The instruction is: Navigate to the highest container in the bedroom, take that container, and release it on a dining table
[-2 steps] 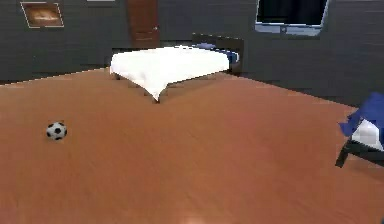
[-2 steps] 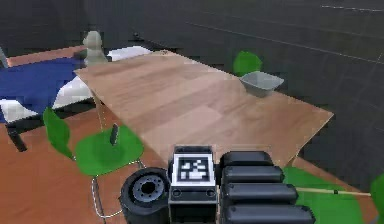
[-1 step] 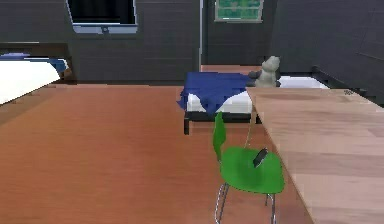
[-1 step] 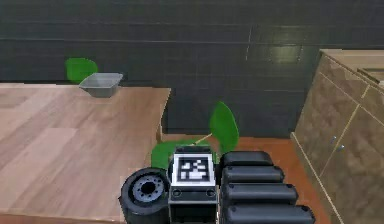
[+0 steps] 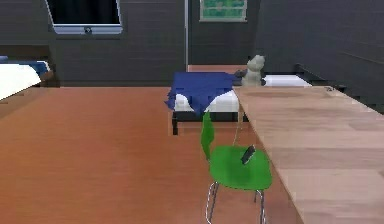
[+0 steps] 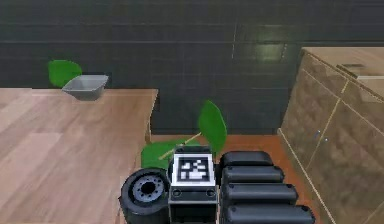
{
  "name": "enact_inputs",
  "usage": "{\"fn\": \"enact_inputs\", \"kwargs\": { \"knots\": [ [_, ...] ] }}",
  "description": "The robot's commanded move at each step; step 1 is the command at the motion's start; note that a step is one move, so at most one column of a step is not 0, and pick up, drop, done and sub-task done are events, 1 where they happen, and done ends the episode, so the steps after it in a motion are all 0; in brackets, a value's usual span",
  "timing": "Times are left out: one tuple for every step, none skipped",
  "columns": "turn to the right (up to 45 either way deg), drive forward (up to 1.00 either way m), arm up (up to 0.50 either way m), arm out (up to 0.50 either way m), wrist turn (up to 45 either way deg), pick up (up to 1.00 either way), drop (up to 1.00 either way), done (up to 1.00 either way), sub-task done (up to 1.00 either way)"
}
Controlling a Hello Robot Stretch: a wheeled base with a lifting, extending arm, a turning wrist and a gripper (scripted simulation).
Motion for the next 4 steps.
{"fn": "enact_inputs", "kwargs": {
  "knots": [
    [0.0,0.5,0.0,0.0,0.0,0.0,0.0,0.0,0.0],
    [-27.0,0.0,0.0,0.0,0.0,0.0,0.0,0.0,0.0],
    [0.0,0.0,0.0,0.48,0.0,0.0,0.0,0.0,0.0],
    [0.0,0.0,0.0,0.0,45.0,0.0,0.0,0.0,0.0]
  ]
}}
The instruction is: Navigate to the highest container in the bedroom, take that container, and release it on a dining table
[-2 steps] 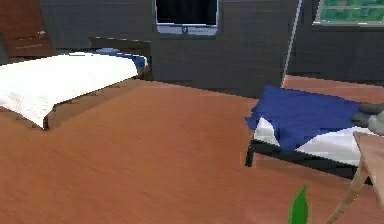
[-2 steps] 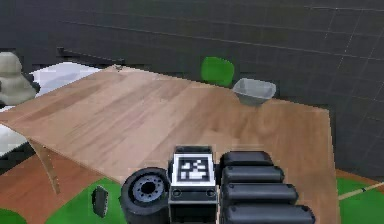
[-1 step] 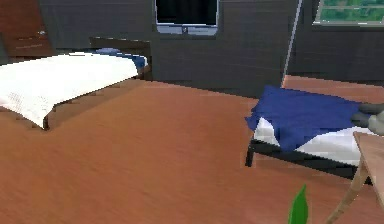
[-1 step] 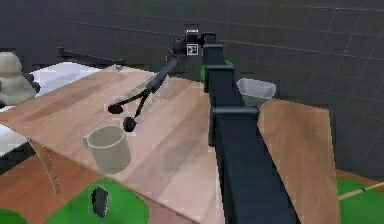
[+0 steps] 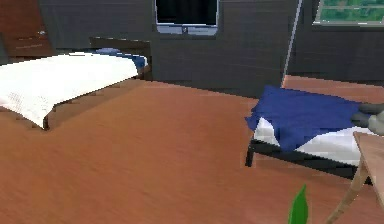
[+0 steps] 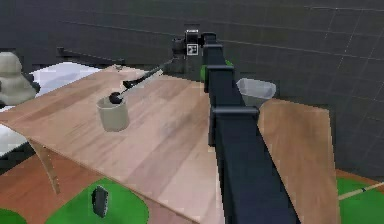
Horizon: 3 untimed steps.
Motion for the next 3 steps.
{"fn": "enact_inputs", "kwargs": {
  "knots": [
    [0.0,0.0,0.0,0.0,45.0,0.0,0.0,0.0,0.0],
    [0.0,0.0,0.0,0.0,15.0,0.0,0.0,0.0,0.0],
    [0.0,0.0,-0.32,0.0,0.0,0.0,0.0,0.0,0.0]
  ]
}}
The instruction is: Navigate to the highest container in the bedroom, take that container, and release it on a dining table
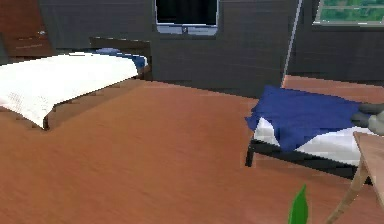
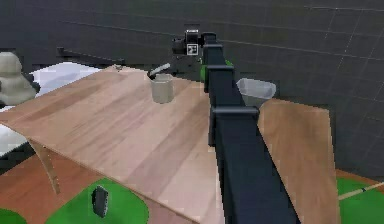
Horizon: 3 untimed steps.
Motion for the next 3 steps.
{"fn": "enact_inputs", "kwargs": {
  "knots": [
    [0.0,0.0,0.0,0.0,0.0,0.0,1.0,0.0,0.0],
    [0.0,0.0,0.0,-0.1,0.0,0.0,0.0,0.0,0.0],
    [0.0,0.0,0.0,0.0,0.0,0.0,0.0,1.0,0.0]
  ]
}}
